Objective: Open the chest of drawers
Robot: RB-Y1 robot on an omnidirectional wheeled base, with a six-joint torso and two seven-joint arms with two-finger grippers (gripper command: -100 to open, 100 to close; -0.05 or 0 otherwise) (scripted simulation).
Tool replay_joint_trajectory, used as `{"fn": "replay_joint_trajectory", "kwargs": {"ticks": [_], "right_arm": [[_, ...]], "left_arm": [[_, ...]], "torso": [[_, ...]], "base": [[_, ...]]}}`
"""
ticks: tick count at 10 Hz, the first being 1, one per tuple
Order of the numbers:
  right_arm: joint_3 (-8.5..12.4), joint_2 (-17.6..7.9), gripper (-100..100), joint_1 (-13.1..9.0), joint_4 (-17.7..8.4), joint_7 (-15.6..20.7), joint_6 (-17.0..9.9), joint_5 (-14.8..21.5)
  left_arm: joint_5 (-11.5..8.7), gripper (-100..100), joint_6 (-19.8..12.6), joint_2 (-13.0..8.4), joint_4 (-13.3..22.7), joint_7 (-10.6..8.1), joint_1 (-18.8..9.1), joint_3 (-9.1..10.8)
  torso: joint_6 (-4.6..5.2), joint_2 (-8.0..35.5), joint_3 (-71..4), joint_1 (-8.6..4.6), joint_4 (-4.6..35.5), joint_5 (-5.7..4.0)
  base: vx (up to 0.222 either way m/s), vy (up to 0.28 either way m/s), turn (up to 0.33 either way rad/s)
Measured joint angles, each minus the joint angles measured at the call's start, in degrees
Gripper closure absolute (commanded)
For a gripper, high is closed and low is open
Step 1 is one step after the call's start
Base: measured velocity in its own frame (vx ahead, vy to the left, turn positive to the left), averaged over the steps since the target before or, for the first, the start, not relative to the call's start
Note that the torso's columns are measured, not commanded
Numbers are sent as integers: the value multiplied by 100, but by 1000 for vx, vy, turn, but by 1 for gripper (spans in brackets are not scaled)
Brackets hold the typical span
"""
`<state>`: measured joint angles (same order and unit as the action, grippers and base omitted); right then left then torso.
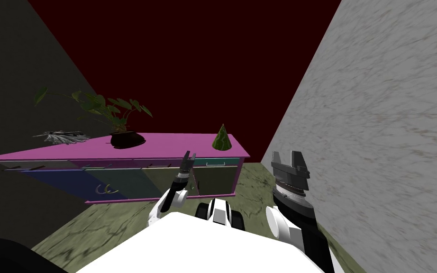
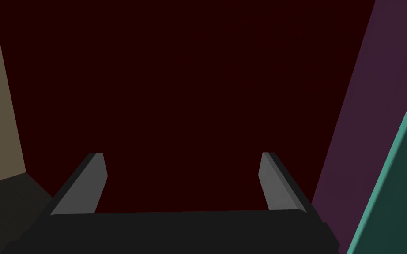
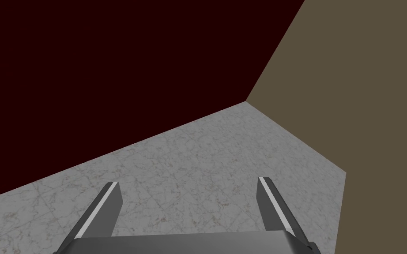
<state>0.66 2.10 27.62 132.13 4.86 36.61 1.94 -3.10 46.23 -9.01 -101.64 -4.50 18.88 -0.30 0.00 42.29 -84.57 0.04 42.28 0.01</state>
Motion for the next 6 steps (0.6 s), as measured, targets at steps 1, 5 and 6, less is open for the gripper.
{"fn": "replay_joint_trajectory", "kwargs": {"ticks": [1,5,6], "right_arm": [[0,0,0,0,0,0,0,0],[0,0,0,0,0,0,0,0],[0,0,0,0,0,0,0,0]], "left_arm": [[-5,-100,152,-10,176,-18,-52,34],[-24,-100,596,-32,750,-86,-211,132],[-15,-100,668,-8,834,-91,-207,132]], "torso": [[7,-10,-3,-13,-13,5],[25,-46,-21,6,-40,23],[24,-55,-26,-5,-47,24]], "base": [[28,-137,73],[3,-72,32],[1,-54,30]]}}
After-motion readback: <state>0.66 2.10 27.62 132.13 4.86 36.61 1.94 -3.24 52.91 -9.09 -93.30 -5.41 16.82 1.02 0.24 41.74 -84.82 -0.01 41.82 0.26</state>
